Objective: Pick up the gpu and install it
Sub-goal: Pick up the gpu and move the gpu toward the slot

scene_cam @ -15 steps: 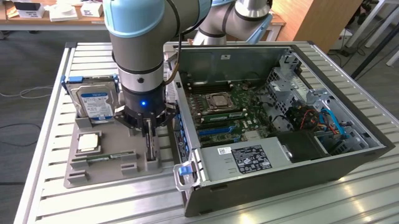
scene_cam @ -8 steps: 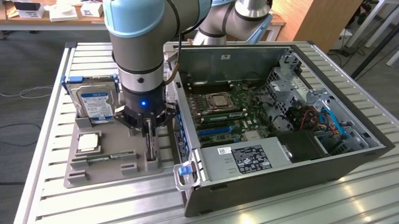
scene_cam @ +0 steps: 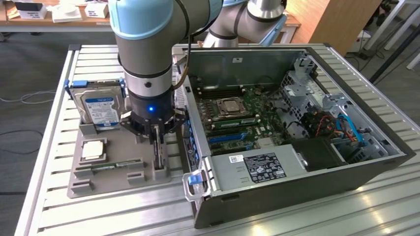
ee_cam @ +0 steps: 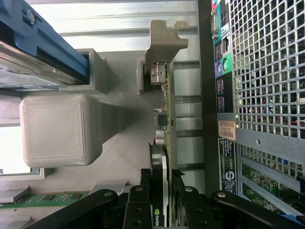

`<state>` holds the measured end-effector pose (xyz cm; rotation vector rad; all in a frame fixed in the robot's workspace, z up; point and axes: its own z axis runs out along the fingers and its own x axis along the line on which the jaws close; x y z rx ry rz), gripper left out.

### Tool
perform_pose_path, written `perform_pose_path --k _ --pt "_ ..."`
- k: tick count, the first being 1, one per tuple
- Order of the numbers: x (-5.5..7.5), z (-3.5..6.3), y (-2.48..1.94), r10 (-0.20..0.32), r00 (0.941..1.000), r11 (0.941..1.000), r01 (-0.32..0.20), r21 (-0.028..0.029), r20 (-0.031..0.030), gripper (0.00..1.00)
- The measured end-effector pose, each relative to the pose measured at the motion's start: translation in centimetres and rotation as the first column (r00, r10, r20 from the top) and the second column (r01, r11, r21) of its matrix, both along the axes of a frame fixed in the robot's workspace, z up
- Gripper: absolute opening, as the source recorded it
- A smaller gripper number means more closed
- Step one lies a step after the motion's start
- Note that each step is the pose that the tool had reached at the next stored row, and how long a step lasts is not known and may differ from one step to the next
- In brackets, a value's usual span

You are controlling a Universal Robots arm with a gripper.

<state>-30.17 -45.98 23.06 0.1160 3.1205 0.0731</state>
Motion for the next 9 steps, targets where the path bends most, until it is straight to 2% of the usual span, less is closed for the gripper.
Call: perform_pose_path --k 5,9 --pt "0.00 0.00 0.00 0.000 1.0000 1.0000 0.000 0.0000 0.0000 0.27" --pt "0.00 0.52 0.00 0.000 1.0000 1.0000 0.000 0.0000 0.0000 0.27"
